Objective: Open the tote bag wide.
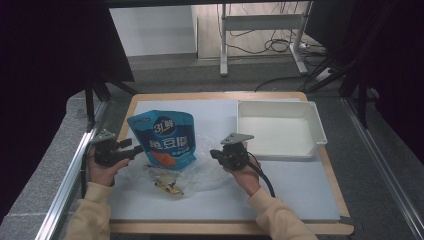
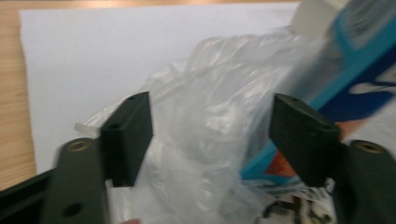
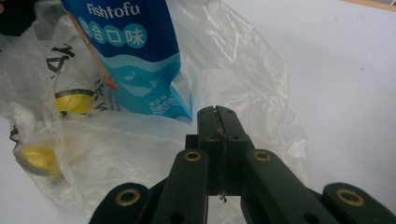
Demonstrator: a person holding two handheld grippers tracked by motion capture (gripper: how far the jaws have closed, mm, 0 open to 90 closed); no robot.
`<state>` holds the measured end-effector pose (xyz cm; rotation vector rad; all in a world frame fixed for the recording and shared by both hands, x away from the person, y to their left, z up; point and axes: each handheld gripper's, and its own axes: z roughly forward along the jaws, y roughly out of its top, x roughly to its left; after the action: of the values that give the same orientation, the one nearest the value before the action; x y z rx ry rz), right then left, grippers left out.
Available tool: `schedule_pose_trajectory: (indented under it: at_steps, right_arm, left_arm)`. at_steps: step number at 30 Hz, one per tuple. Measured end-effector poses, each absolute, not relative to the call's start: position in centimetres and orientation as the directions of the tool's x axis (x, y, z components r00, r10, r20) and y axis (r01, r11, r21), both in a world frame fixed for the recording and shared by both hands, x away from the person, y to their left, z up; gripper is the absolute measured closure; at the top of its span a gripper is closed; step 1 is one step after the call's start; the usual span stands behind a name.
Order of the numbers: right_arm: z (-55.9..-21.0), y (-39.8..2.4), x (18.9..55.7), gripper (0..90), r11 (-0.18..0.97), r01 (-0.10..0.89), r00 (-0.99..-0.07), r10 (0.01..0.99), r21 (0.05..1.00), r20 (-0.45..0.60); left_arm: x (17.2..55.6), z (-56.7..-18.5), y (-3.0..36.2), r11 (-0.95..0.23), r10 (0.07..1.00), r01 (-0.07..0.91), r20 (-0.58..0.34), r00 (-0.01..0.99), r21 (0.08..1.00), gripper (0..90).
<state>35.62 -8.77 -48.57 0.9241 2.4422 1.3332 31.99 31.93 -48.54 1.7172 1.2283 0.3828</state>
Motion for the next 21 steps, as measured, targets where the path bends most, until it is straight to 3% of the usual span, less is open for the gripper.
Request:
schedule_pose_trajectory:
  at_steps: [3, 14, 21]
  right_arm:
    - [-48.5, -8.8, 35.6, 88.8, 0.393, 0.42, -0.783, 0.613, 0.818, 0.108]
    - [-48.2, -9.1, 35.1, 86.3, 0.396, 0.409, -0.789, 0.607, 0.822, 0.099]
    - [-47.3, -10.3, 34.3, 74.7, 0.391, 0.391, -0.804, 0.586, 0.833, 0.102]
  left_arm:
    - [31.7, -48.3, 32.5, -0.037, 0.854, 0.554, -0.262, 0.45, 0.832, 20.8]
    - [29.6, -46.9, 32.6, -0.052, 0.855, 0.517, -0.229, 0.465, 0.854, 18.8]
    - [27.3, -46.5, 31.3, -0.103, 0.853, 0.496, -0.18, 0.489, 0.862, 18.7]
